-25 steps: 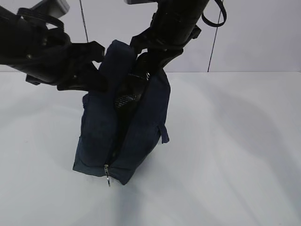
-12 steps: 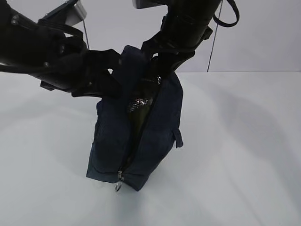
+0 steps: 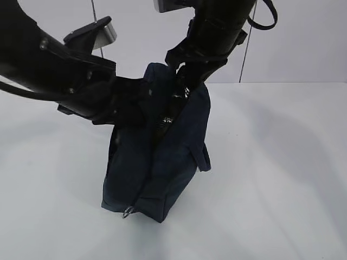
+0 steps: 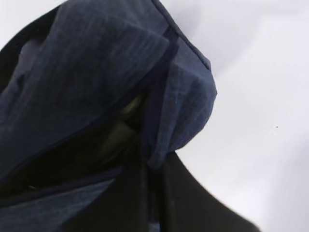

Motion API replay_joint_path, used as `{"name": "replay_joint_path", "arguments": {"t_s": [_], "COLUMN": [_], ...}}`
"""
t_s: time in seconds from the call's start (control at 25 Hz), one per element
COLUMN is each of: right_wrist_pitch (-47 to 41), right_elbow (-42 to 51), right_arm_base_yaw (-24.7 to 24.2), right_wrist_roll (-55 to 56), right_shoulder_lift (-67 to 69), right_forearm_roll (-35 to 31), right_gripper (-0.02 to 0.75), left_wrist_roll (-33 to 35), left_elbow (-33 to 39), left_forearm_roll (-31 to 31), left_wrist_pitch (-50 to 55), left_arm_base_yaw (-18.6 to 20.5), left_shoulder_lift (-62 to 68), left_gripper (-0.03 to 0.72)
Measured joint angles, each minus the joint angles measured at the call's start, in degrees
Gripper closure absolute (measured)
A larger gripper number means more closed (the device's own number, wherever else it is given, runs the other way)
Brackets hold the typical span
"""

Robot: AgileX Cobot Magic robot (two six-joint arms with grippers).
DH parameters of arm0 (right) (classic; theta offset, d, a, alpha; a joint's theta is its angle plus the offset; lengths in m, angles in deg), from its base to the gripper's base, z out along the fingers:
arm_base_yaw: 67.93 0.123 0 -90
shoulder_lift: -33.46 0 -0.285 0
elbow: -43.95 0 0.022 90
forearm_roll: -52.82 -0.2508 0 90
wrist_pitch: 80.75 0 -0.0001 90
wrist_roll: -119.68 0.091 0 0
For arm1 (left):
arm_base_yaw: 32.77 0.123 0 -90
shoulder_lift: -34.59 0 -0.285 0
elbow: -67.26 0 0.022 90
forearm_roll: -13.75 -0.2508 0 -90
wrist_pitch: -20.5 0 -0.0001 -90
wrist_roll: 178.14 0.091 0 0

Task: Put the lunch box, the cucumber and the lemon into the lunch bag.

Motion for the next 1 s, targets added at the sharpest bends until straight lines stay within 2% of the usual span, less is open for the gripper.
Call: {"name": "replay_joint_path", "arguments": {"t_s": [0.44, 0.52, 0.6, 0.68, 0.76, 0.84, 0.88, 1.0], "right_wrist_pitch": [0.61, 0.83, 1.05, 1.08, 1.08, 1.08, 1.08, 1.08], "right_elbow": [0.0, 0.0, 0.0, 0.0, 0.0, 0.0, 0.0, -0.11], "right_arm_base_yaw": [0.0, 0.0, 0.0, 0.0, 0.0, 0.0, 0.0, 0.0], "right_wrist_roll": [-1.44, -2.8, -3.51, -3.78, -3.78, -3.78, -3.78, -3.67], "right_shoulder_lift": [1.22, 1.33, 1.33, 1.33, 1.33, 1.33, 1.33, 1.33], "right_forearm_roll": [0.02, -1.16, -2.12, -2.48, -2.85, -2.97, -3.22, -4.98], "right_gripper": [0.714, 0.654, 0.543, 0.407, 0.328, 0.293, 0.287, 0.276], "left_wrist_roll": [-0.69, -0.69, -0.69, -0.69, -0.69, -0.69, -0.69, -0.55], "left_elbow": [-0.26, -0.26, -0.26, -0.26, -0.26, -0.26, -0.26, -0.26], "left_forearm_roll": [-2.62, -3.04, -3.41, -4.24, -4.87, -5.1, -5.22, -5.48], "left_wrist_pitch": [-1.01, -1.13, -1.27, -1.35, -1.35, -1.35, -1.35, -0.12], "left_arm_base_yaw": [0.0, 0.0, 0.11, 0.89, 2.09, 3.62, 4.32, 6.79], "left_shoulder_lift": [1.18, 1.18, 1.18, 1.18, 1.07, 0.55, 0.01, -1.56], "left_gripper": [0.694, 0.69, 0.663, 0.585, 0.473, 0.346, 0.305, 0.241]}}
